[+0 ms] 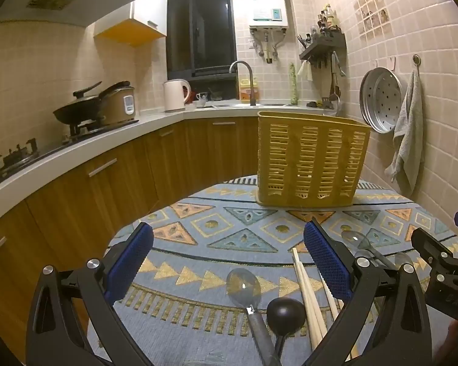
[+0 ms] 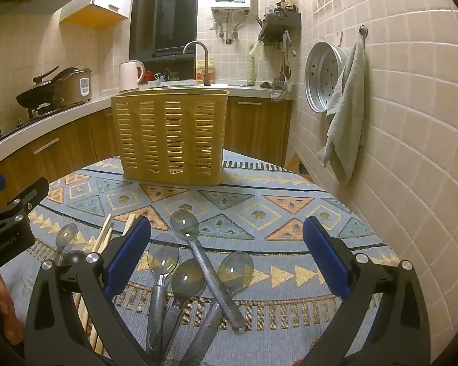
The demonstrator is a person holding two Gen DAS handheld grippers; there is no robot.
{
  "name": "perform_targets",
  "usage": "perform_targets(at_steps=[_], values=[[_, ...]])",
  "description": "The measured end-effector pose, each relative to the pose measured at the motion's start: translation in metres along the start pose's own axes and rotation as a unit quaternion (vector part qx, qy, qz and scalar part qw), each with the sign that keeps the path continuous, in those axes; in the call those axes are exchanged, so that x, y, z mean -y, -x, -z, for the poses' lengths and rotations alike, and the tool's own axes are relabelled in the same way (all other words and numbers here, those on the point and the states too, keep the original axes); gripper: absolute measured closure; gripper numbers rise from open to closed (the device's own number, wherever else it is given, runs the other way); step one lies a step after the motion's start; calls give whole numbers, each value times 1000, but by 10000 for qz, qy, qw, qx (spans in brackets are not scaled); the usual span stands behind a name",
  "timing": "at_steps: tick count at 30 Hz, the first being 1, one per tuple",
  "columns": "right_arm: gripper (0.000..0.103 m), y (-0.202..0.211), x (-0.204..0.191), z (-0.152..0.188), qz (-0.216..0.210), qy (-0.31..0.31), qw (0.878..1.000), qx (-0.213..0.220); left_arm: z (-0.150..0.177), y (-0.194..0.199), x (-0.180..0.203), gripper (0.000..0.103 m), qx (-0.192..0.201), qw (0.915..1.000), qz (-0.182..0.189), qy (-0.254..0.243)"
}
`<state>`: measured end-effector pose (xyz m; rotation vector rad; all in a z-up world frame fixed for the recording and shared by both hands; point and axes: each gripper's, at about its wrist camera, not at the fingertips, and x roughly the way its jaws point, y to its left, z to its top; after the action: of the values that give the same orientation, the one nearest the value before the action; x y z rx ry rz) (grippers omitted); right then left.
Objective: Organize utensils
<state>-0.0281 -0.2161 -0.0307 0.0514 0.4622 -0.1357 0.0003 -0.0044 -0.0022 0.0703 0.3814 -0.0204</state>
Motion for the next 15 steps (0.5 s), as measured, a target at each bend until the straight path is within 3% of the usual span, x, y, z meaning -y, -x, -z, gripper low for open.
perform_targets(at_steps=[15], values=[[8,-1,-2,0,11,15,10000,-2,-2,1,-3,7,-38,10000,73,3]])
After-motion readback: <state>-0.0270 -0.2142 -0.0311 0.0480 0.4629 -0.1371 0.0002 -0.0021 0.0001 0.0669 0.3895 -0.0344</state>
